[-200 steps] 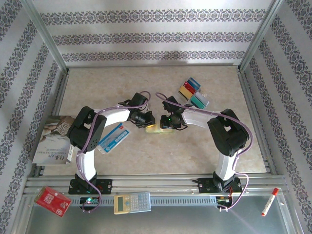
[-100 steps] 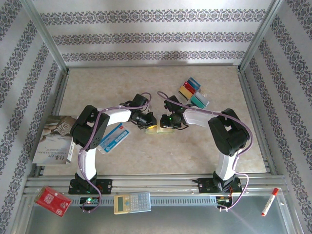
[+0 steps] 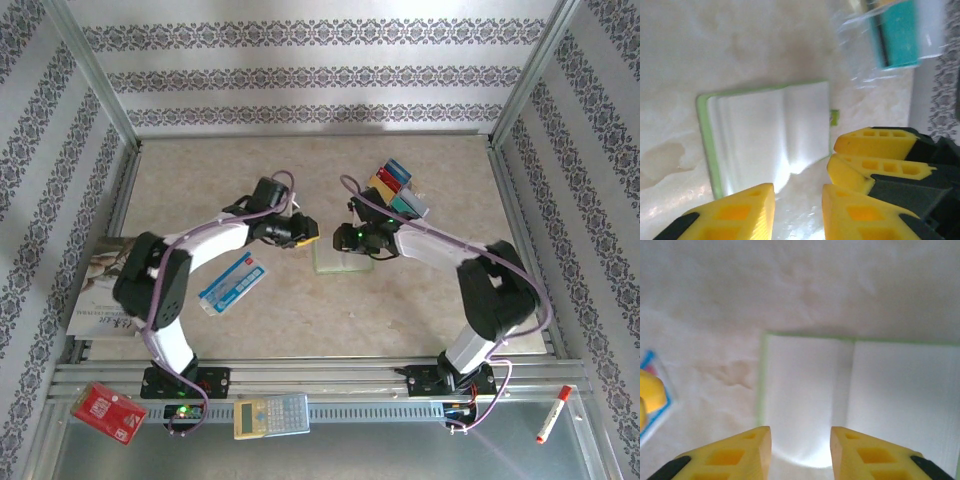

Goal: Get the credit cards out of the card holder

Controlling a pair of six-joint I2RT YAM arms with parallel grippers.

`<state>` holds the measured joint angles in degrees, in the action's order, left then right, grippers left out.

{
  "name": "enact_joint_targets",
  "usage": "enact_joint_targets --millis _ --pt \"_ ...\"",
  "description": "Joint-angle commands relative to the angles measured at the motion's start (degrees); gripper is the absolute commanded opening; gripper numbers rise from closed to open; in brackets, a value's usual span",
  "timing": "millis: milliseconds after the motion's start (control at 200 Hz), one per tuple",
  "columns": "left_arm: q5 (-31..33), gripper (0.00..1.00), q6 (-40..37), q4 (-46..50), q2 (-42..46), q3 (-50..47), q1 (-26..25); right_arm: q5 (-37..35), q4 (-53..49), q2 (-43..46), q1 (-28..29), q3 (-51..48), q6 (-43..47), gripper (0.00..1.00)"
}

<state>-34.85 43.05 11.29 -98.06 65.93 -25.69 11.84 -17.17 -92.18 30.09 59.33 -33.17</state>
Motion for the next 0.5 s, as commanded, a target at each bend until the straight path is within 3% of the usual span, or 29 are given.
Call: enact_joint_targets --millis 0,175,365,495 --pt "6.5 0.47 -5.6 8.5 5.8 2.4 1.6 -2.8 1.0 5.5 -1.0 -0.6 -0.2 0.42" --pt "12.5 0.70 -7.8 12.8 9.3 2.1 2.9 -4.0 -2.0 6.6 -0.2 0.8 4.1 0.52" --pt "15.7 0.81 -6.5 13.0 12.3 -2.0 6.1 -8.8 -11.3 -1.4 6.3 8.2 10.2 0.62" --pt "15.1 0.86 -4.9 11.3 14.3 -5.9 8.7 -14.3 -15.1 -8.9 10.2 13.1 8.9 0.68"
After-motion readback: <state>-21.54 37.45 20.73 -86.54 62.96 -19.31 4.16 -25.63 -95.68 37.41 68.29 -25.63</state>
